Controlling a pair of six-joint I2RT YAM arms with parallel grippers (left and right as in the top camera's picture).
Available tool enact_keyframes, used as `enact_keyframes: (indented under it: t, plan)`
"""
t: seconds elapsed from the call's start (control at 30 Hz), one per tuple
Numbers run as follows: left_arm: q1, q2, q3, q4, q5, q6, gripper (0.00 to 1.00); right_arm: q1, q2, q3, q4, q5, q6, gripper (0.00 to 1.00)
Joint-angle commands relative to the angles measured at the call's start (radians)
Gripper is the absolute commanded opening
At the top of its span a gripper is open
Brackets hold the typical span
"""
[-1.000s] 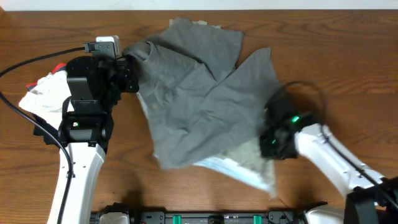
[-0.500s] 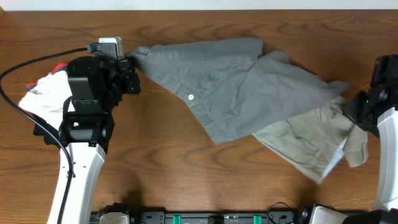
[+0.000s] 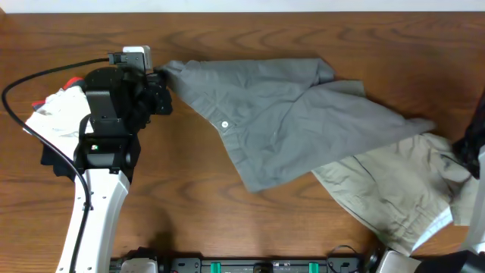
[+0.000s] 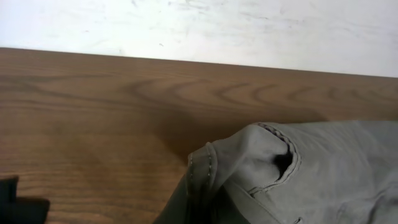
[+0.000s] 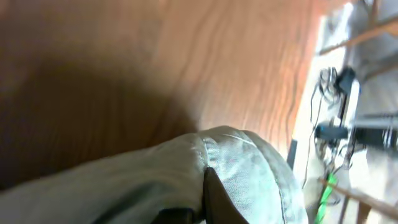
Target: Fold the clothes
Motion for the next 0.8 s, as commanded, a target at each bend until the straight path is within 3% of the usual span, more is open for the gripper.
enact_keyframes:
  t: [0.0, 0.23, 0.5, 0.57, 0.63, 0.67, 0.7, 0.77]
  plan:
    - [0.005, -0.002, 0.01, -0.003, -0.012, 0.034, 0.06, -0.116, -0.003, 0.008, 0.019, 0.091, 0.078, 0.02]
    - [0.005, -0.002, 0.01, -0.027, -0.037, 0.034, 0.06, -0.303, -0.003, 0.008, 0.082, -0.072, 0.019, 0.07]
    - [0.005, -0.002, 0.01, -0.075, -0.075, 0.034, 0.06, -0.317, -0.003, 0.008, 0.122, -0.13, 0.006, 0.11]
    - [0.005, -0.002, 0.01, -0.077, -0.075, 0.034, 0.06, -0.304, -0.003, 0.008, 0.176, -0.256, -0.118, 0.15]
    - [0.005, -0.002, 0.01, -0.08, -0.075, 0.034, 0.06, -0.28, -0.005, 0.008, 0.266, -0.448, -0.295, 0.29]
    - [0.005, -0.002, 0.01, -0.084, -0.075, 0.034, 0.07, -0.27, -0.006, 0.009, 0.292, -0.496, -0.331, 0.46]
    - [0.005, -0.002, 0.01, -0.091, -0.075, 0.034, 0.07, -0.256, -0.01, 0.009, 0.314, -0.529, -0.359, 0.56]
    - [0.005, 0.0, 0.01, -0.106, -0.075, 0.034, 0.1, -0.228, -0.019, 0.009, 0.337, -0.539, -0.384, 0.65]
